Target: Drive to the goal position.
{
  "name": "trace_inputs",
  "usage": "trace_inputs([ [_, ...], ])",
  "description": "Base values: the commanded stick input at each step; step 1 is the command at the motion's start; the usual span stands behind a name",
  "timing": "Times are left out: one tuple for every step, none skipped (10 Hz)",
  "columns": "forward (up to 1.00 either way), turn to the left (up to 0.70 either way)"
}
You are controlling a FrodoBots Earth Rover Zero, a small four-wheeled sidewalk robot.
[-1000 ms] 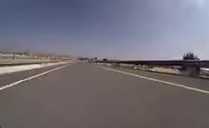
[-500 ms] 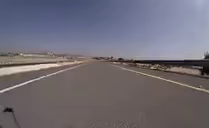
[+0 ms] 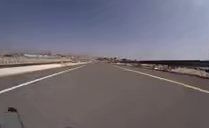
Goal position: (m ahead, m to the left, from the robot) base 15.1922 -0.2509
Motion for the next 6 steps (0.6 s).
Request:
trace_inputs([
  [1.0, 0.0],
  [1.0, 0.0],
  [1.0, 0.0],
  [1.0, 0.0],
  [1.0, 0.0],
  [1.0, 0.0],
])
